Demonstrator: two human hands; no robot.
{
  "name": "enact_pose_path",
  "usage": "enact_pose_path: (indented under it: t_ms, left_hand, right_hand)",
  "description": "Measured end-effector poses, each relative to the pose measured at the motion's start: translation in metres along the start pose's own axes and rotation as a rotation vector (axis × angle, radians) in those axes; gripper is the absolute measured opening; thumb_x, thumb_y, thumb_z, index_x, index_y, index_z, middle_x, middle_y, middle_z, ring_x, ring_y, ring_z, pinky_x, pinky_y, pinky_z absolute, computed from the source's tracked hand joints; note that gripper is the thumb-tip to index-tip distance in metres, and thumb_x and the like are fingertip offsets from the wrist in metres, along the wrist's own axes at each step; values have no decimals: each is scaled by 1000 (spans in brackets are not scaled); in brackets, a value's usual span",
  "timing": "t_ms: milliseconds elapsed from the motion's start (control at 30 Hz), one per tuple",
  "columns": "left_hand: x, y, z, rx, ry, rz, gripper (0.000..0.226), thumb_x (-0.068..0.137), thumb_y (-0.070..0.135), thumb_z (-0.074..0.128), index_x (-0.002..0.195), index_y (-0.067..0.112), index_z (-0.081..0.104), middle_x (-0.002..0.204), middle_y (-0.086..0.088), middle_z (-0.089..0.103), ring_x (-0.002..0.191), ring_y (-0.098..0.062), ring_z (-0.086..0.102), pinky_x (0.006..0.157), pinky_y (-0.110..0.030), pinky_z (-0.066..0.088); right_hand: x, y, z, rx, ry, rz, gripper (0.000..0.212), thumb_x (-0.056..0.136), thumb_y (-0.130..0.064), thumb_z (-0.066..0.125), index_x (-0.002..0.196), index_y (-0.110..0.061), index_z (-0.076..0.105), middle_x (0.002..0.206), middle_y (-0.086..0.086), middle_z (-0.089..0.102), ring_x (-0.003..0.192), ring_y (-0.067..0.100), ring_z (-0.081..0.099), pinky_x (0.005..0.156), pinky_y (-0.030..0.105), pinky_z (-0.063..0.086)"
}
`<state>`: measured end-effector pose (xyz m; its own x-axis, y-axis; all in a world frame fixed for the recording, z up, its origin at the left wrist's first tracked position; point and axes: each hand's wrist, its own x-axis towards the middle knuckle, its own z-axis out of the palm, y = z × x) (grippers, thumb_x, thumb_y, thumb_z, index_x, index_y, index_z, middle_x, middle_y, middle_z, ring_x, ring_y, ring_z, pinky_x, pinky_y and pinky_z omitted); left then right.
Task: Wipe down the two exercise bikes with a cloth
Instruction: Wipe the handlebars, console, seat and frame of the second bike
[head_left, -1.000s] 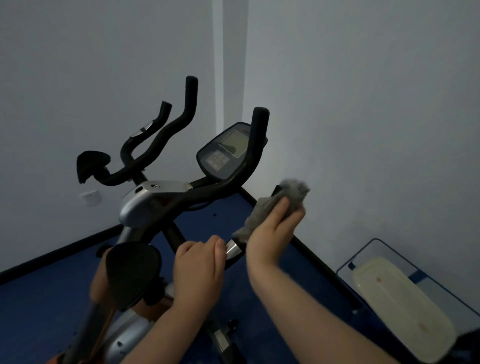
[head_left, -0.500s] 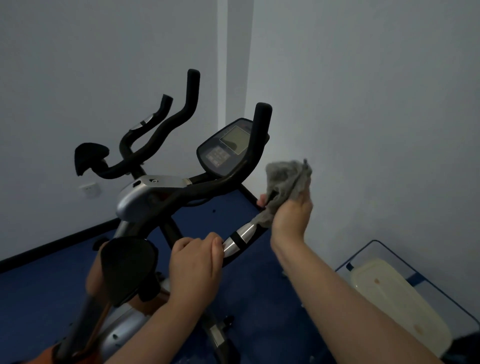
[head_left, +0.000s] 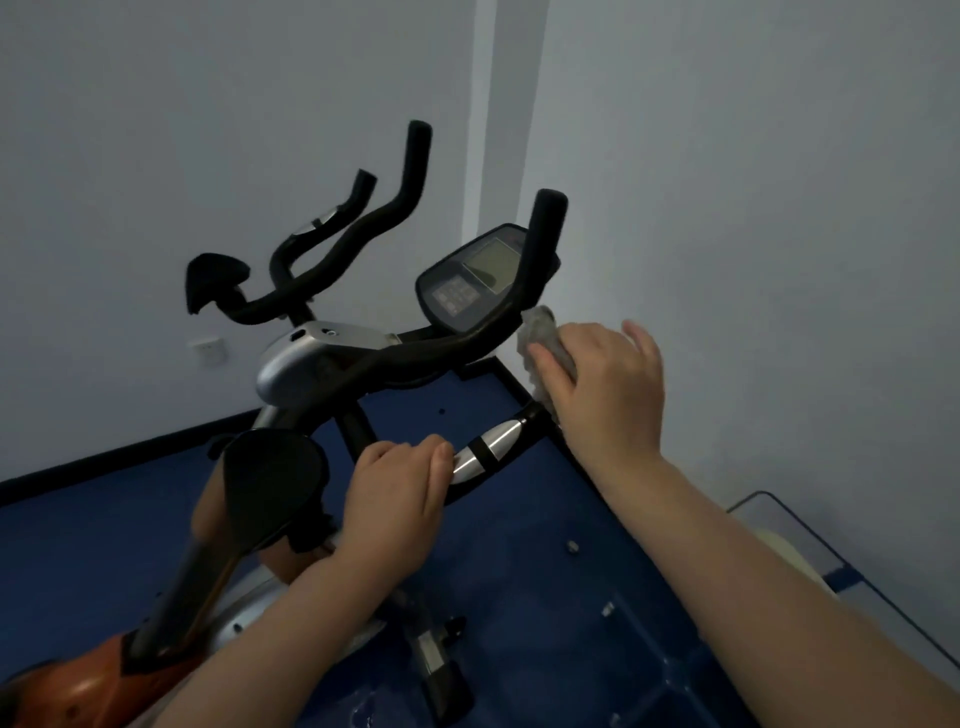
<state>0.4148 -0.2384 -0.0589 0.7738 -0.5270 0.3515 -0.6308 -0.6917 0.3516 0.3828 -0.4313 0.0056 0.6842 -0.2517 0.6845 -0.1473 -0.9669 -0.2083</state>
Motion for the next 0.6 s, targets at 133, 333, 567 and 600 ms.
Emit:
enact_pose_path:
  t_ms: [133, 333, 567, 600]
  left_hand:
    - [-1, -6, -30, -129, 100, 3, 37, 100, 31, 32, 88, 17, 63, 81, 2, 63, 78, -17, 56, 76, -39, 46]
    - [-3, -58, -62, -89, 428, -249, 20, 99, 22, 45, 97, 18, 64, 94, 5, 60, 88, -13, 49, 81, -36, 39]
    - [-9, -95, -45, -214, 401, -452, 16, 99, 23, 49, 90, 21, 62, 92, 10, 53, 92, -13, 47, 82, -33, 39]
    - [-12, -99, -43, -214, 389, -479, 17, 98, 26, 48, 89, 21, 61, 91, 9, 52, 90, -14, 47, 81, -35, 39]
  right_hand:
    - [-5, 12, 3, -112, 59, -333, 26, 96, -31, 58, 96, -9, 72, 102, 4, 71, 114, 26, 61, 118, 48, 18]
    - [-32, -23, 17, -21, -125, -525, 33, 97, -33, 50, 85, -11, 71, 84, 4, 70, 90, 25, 66, 106, 46, 40]
    - [-48, -82, 25, -38, -501, -533, 42, 96, -45, 32, 84, -19, 62, 74, -2, 61, 69, 19, 58, 71, 34, 45]
    - [-49, -77, 21, -50, -519, -557, 42, 95, -45, 29, 88, -20, 62, 77, -2, 61, 72, 19, 57, 74, 33, 45]
